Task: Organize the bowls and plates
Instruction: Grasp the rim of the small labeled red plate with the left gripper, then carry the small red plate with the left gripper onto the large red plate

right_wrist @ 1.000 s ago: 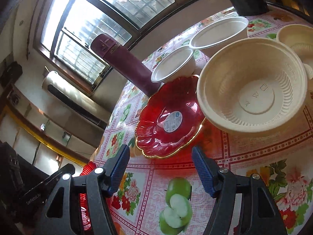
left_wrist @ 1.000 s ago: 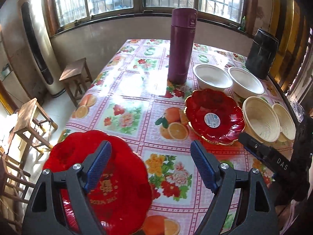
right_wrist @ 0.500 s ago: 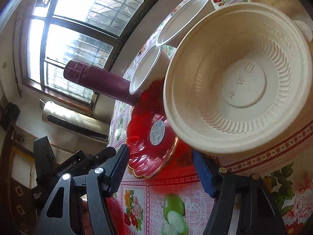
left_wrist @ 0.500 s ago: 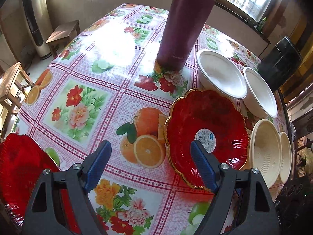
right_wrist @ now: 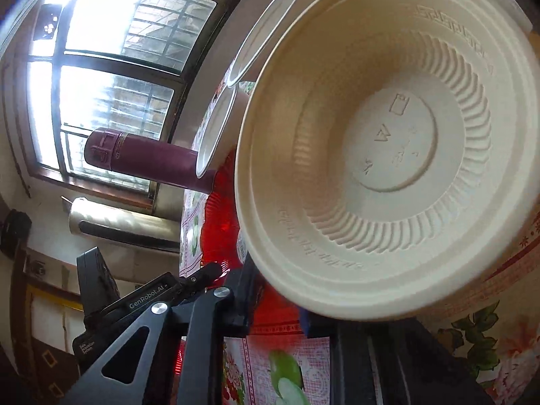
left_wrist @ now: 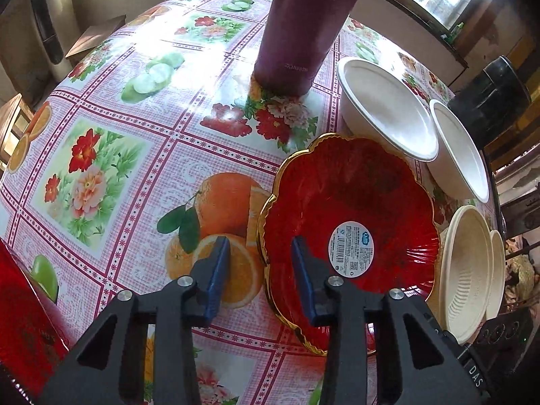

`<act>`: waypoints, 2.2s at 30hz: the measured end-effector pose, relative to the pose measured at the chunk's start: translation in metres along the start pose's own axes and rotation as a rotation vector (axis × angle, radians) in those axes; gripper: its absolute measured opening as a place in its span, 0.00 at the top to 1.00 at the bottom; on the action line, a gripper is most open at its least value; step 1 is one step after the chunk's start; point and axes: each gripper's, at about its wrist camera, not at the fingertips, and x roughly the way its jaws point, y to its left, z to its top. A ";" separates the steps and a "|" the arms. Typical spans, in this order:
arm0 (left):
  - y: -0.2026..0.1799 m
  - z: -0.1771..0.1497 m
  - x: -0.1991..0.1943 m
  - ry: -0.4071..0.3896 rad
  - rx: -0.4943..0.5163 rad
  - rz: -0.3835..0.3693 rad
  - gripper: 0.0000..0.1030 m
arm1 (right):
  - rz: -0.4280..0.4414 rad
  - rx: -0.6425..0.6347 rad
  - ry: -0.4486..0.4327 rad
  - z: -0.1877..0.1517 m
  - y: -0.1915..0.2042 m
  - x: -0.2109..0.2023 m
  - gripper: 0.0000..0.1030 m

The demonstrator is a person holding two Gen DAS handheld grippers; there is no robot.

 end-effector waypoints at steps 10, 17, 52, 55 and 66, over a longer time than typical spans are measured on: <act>-0.002 -0.011 -0.008 -0.026 0.017 0.001 0.86 | -0.008 -0.052 0.014 -0.005 0.010 0.002 0.90; 0.012 -0.026 -0.035 -0.071 -0.001 0.035 0.86 | -0.005 -0.116 0.041 -0.015 0.022 0.001 0.90; 0.058 -0.025 -0.039 -0.038 -0.080 0.057 0.78 | -0.064 -0.214 0.066 -0.032 0.034 -0.009 0.78; 0.055 -0.026 -0.037 -0.031 -0.067 0.045 0.78 | -0.072 -0.239 0.081 -0.034 0.037 -0.004 0.79; 0.054 -0.032 -0.030 -0.030 -0.055 0.058 0.92 | -0.110 -0.310 0.067 -0.037 0.043 0.001 0.94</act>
